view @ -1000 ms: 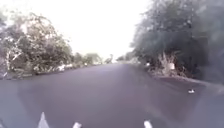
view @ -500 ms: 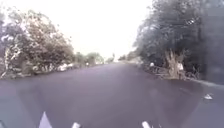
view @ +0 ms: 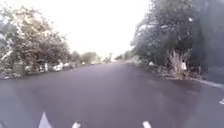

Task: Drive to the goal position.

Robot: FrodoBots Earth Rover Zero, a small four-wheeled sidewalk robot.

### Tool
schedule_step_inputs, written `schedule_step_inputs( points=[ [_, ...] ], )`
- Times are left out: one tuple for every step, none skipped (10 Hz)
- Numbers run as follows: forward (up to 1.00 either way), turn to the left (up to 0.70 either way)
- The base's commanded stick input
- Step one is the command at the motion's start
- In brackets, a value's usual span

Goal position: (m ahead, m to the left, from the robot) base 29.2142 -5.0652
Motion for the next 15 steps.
schedule_step_inputs(
  points=[
    [0.85, -0.34],
    [0.85, -0.34],
    [0.85, -0.34],
    [0.85, -0.34],
    [0.85, -0.34],
    [0.85, -0.32],
    [0.85, -0.22],
    [0.85, -0.11],
    [0.85, 0.0],
    [0.85, 0.0],
    [0.85, 0.0],
    [0.85, 0.0],
    [0.85, -0.02],
    [0.85, -0.03],
    [0.85, -0.32]
  ],
)
